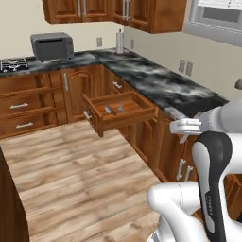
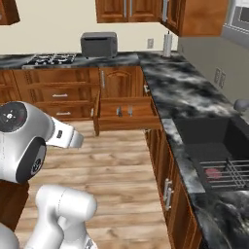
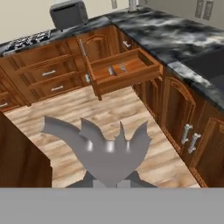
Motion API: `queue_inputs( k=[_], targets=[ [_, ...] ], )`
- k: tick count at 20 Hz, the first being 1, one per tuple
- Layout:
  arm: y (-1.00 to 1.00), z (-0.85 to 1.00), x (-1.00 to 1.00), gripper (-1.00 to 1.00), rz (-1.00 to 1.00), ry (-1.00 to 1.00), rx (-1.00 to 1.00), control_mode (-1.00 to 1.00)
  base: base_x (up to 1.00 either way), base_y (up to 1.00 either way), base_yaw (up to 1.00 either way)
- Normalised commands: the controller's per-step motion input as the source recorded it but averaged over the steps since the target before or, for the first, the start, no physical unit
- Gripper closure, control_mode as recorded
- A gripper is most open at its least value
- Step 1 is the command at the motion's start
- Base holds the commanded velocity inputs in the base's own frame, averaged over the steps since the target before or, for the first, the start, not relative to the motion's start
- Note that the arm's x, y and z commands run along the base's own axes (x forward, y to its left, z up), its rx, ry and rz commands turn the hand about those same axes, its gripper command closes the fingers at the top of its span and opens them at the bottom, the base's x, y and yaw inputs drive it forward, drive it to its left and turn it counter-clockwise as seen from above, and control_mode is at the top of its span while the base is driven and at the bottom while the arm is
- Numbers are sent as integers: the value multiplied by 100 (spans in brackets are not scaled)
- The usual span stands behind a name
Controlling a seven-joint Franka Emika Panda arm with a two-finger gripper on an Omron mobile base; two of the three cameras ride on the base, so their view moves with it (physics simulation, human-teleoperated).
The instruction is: Pick up the metallic utensils from the counter and place them in the open drawer. Make sure not to pick up any wooden utensils.
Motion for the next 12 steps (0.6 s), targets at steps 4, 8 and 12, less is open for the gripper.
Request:
queue_inputs(
  k=[4, 8, 12],
  targets=[
    [0, 0, 0, 100, 0, 0, 0, 100, 100, -10, 34],
    [0, 0, 0, 100, 0, 0, 0, 100, 100, 8, 34],
    [0, 0, 0, 100, 0, 0, 0, 100, 100, -59, 35]
  ],
)
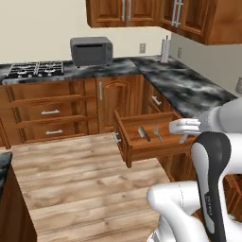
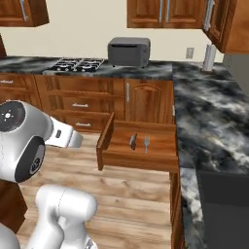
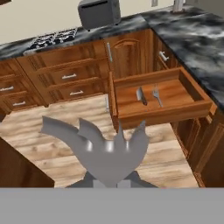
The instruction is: Pick up the metallic utensils from the counter and place them in the open drawer. Make sure not to pick up any wooden utensils.
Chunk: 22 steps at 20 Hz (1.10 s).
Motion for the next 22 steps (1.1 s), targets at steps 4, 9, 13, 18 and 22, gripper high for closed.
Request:
queue_inputs(
  k=[4, 9, 13, 18, 22],
  targets=[
    [0, 0, 0, 100, 0, 0, 0, 100, 94, -74, 32],
    [0, 0, 0, 100, 0, 0, 0, 100, 25, -35, 14],
    [0, 0, 0, 100, 0, 0, 0, 100, 49, 23, 0],
    [0, 0, 0, 100, 0, 0, 0, 100, 58, -14, 0],
    [0, 0, 0, 100, 0, 0, 0, 100, 53, -6, -1]
  ],
)
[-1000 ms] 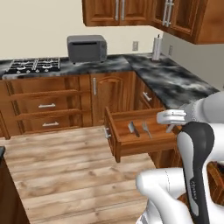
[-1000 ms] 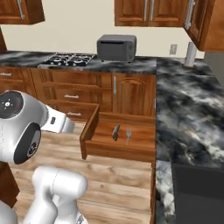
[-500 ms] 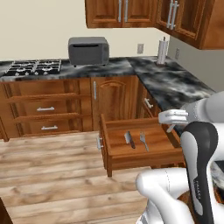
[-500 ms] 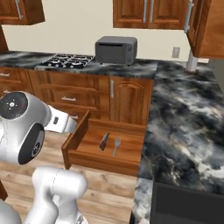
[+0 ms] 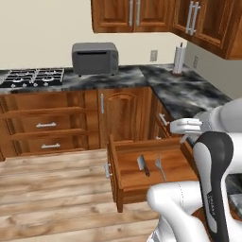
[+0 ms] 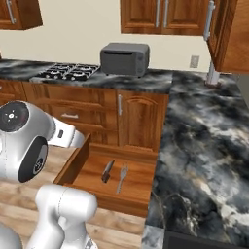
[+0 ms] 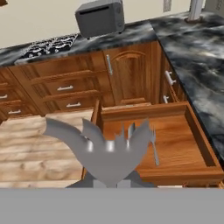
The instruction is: Pick up the metallic utensils from the counter and place them in the open drawer. Make sure not to pick up any wooden utensils.
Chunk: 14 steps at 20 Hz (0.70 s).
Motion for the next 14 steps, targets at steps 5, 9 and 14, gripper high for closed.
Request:
queue_inputs(
  k=[5, 9, 14],
  targets=[
    [0, 0, 0, 100, 0, 0, 0, 100, 26, 0, -6],
    [-1, -7, 0, 100, -1, 5, 0, -100, 0, -1, -3],
    [-16, -61, 14, 100, -1, 25, -2, -100, 0, 0, 0]
  ],
)
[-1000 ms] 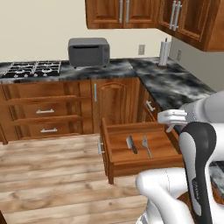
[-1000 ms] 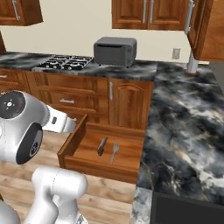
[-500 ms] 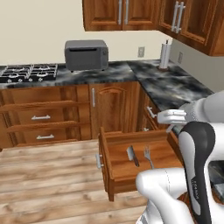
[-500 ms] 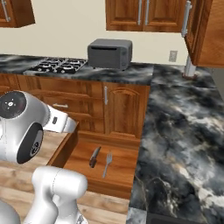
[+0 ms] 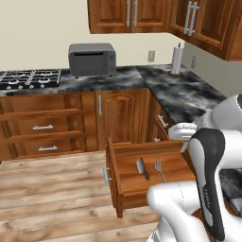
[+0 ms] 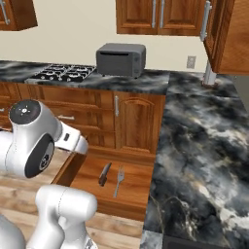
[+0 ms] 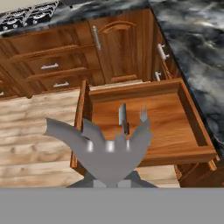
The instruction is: Pick up the metallic utensils from the counter and place them in the open drawer. Make sure not to pick up any wooden utensils.
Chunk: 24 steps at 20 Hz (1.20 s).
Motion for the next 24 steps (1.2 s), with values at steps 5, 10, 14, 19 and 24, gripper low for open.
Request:
queue_inputs(
  k=[5, 10, 14, 19, 24],
  targets=[
    [-37, -100, 73, 100, 4, 39, 0, -100, 0, 0, 0],
    [-26, -100, 83, 100, 6, 28, 0, -100, 0, 0, 0],
    [-16, -93, 77, 100, 8, 7, 0, -100, 0, 0, 0],
    [-12, -92, 72, 100, 11, 3, 0, -100, 0, 0, 0],
    [-7, -82, 80, 100, 8, 20, 0, -100, 0, 0, 0]
  ],
)
